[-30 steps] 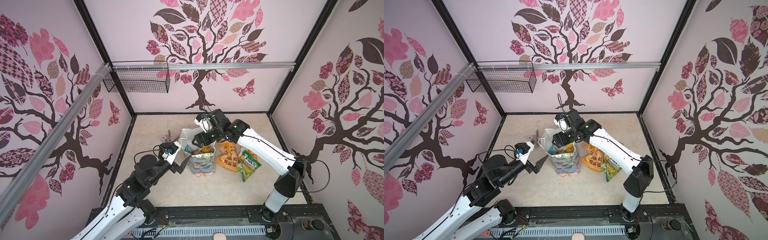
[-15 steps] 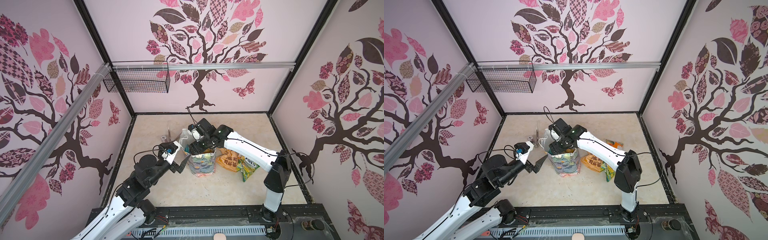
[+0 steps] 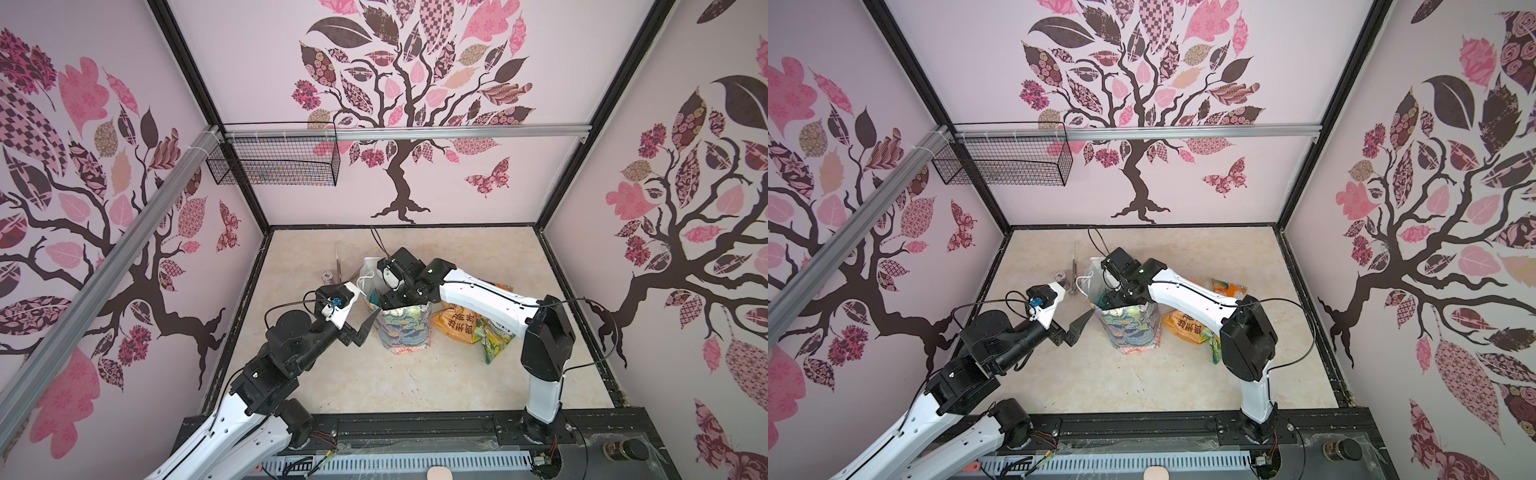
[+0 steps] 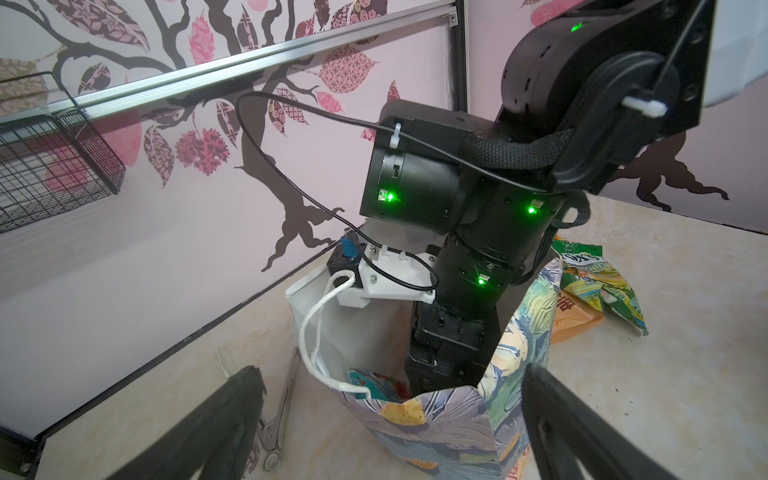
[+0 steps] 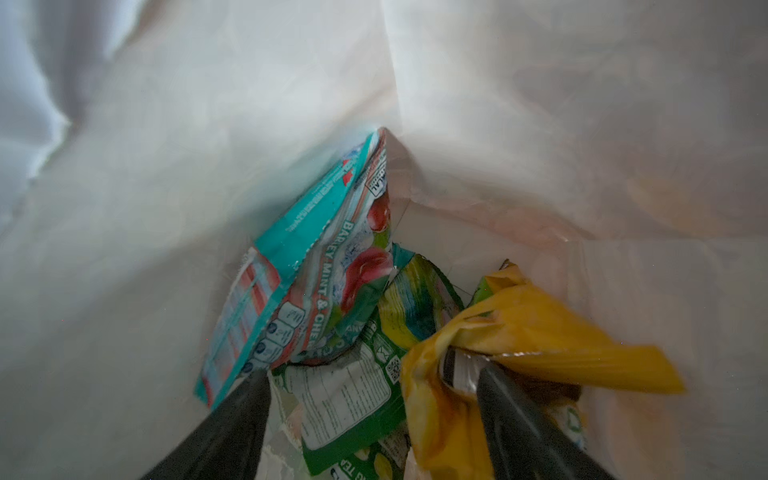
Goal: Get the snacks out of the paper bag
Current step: 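Lower the right gripper into the bag toward the teal and yellow packets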
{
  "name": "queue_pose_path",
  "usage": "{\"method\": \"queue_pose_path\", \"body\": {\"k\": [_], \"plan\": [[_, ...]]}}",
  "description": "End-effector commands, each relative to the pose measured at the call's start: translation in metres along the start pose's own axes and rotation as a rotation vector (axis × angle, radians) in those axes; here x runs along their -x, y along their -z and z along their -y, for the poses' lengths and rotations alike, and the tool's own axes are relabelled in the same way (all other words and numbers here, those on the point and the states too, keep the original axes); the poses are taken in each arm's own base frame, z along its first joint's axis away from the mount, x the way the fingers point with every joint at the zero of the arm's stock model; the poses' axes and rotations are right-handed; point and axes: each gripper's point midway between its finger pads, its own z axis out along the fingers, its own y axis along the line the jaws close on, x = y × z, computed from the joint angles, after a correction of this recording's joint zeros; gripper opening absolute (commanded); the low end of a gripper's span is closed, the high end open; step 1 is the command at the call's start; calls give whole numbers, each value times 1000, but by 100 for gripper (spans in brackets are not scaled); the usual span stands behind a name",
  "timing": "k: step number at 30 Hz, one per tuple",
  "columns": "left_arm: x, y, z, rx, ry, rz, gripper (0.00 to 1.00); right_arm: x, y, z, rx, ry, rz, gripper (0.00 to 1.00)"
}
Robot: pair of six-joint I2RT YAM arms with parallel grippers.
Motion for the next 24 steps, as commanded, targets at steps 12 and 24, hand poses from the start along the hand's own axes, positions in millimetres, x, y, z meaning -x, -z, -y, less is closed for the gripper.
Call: {"method": "queue_pose_path", "body": {"k": [12,24], "plan": [[0,-4,-1,4,1,5,98,-31,-72,20,-110,14,-103,87],[-1,-6,0,-5,6,-3,98,-66,-106,29,-149,-1,-190,71]]}}
